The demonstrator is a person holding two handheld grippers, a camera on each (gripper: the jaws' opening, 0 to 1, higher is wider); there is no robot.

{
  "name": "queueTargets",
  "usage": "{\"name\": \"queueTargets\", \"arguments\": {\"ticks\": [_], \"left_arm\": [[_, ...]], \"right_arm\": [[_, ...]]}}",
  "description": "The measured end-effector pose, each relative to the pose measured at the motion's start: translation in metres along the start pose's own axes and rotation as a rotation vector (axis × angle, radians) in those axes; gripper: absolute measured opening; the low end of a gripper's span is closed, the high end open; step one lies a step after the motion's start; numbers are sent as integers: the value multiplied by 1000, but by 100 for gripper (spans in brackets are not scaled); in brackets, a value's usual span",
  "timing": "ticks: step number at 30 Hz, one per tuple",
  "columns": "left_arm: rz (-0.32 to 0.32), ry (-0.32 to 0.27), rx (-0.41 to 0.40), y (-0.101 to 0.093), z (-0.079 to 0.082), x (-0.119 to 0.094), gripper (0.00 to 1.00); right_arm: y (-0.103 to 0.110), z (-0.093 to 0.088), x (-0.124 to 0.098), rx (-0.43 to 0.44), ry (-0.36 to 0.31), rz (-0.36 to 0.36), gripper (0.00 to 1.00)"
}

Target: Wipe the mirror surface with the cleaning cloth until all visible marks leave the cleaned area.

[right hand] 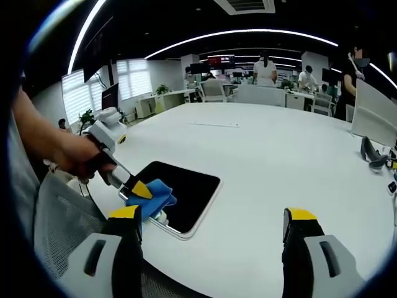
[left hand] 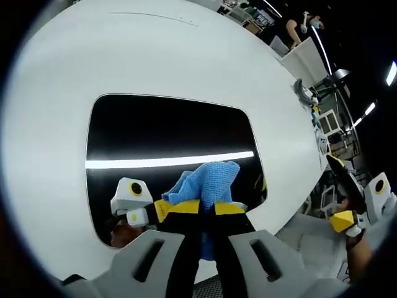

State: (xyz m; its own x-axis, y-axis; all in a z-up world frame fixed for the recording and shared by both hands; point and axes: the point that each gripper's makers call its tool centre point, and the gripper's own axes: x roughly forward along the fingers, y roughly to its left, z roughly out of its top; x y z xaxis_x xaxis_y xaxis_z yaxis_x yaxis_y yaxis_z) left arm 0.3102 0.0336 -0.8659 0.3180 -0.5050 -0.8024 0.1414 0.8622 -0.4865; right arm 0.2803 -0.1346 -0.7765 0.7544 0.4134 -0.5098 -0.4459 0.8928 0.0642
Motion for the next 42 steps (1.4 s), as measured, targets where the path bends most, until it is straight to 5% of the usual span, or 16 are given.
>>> {"name": "queueTargets", "arguments": {"ticks": [42], "left_arm": [[15, -46, -10, 7, 88, 34, 2]], "right_arm": [[-3, -2, 1, 3, 9, -8, 93]]}}
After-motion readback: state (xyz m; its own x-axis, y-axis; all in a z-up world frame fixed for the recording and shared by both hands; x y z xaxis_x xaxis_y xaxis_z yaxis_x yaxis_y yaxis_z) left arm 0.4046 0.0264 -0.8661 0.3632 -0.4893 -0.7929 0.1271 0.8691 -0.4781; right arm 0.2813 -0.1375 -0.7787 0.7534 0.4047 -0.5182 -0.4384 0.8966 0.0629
